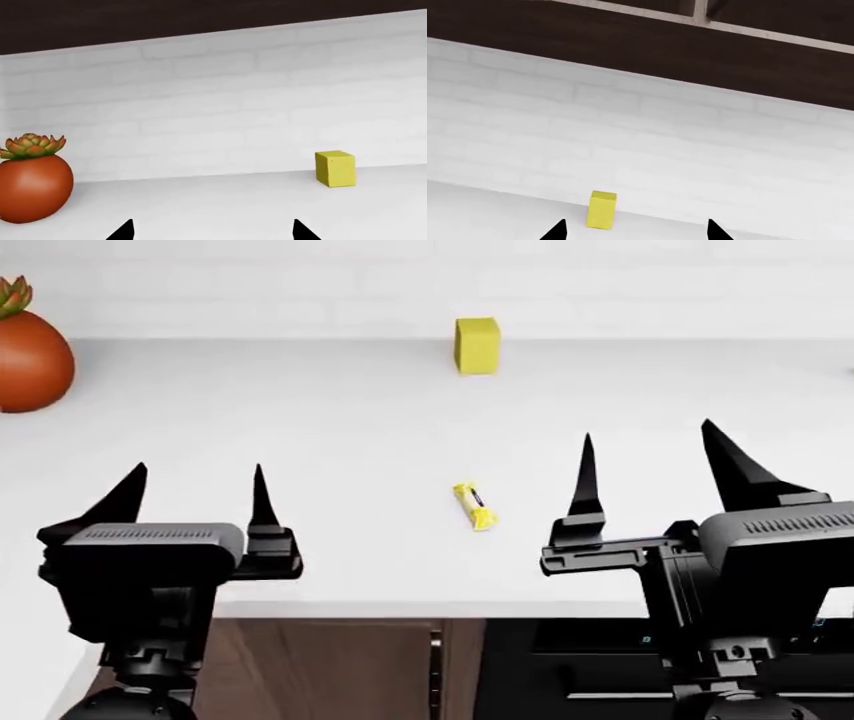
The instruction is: Pick the bar and yogurt from the counter and place them in the cabinets closest to them.
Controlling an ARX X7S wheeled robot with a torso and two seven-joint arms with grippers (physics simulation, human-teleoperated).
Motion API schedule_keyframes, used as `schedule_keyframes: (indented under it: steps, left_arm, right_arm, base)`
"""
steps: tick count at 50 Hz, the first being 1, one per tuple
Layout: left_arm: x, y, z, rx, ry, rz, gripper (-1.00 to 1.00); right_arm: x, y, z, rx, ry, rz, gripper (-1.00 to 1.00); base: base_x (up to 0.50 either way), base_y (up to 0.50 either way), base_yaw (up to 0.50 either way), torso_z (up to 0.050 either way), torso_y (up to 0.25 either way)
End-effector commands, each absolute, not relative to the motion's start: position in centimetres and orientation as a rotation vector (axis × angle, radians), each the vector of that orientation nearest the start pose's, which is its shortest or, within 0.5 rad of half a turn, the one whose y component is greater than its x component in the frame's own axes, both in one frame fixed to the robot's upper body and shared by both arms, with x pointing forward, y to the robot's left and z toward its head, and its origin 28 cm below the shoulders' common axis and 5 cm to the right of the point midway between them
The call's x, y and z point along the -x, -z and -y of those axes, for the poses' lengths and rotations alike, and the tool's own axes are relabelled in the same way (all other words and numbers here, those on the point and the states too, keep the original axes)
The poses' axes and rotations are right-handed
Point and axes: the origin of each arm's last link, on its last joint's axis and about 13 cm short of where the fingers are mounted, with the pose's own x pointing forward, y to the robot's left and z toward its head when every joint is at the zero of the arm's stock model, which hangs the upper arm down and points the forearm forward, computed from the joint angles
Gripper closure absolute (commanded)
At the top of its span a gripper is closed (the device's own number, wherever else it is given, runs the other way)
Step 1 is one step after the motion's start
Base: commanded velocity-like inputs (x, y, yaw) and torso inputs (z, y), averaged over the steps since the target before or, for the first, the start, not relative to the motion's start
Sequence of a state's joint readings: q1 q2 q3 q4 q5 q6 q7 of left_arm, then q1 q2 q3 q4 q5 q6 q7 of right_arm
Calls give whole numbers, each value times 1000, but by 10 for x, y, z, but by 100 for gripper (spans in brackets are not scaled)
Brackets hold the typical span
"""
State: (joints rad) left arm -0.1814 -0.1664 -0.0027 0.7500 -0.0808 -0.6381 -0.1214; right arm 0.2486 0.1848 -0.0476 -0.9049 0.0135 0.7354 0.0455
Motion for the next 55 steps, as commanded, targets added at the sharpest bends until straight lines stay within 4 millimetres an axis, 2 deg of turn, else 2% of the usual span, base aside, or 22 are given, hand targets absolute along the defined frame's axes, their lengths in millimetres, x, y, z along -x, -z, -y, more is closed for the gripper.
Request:
schedule_keyframes:
  steps: [1, 7, 18, 34, 42, 50, 52, 55]
  left_arm:
    - [-209, -163, -228, -94, -82, 302, -100]
    - [-208, -163, -228, -98, -81, 299, -100]
    - [-206, -162, -228, -98, -79, 302, -100]
    - [-206, -160, -229, -101, -84, 299, -100]
    - [-206, -161, -229, -103, -82, 297, -100]
    - [-206, -158, -229, -111, -90, 282, -100]
    - [-206, -157, -229, -110, -88, 280, -100]
    - [-206, -156, -230, -112, -89, 275, -100]
  right_arm:
    - [-198, -193, 113, 182, -16, 428, -100]
    - [-196, -194, 113, 183, -12, 434, -100]
    - [-194, -195, 113, 167, -21, 441, -100]
    - [-194, -196, 113, 149, -1, 434, -100]
    - [-193, -196, 112, 144, -11, 437, -100]
    - [-190, -206, 107, 69, -54, 222, -100]
    - [-186, -210, 109, 80, -25, 181, -100]
    - [-174, -215, 106, 80, -112, 105, -100]
  base:
    - [488, 160, 0, 50, 0]
    - [485, 171, 0, 39, 0]
    - [474, 102, 0, 0, 0]
    - [119, 0, 0, 0, 0]
    - [426, 0, 0, 0, 0]
    - [42, 0, 0, 0, 0]
    - [0, 0, 0, 0, 0]
    - [0, 0, 0, 0, 0]
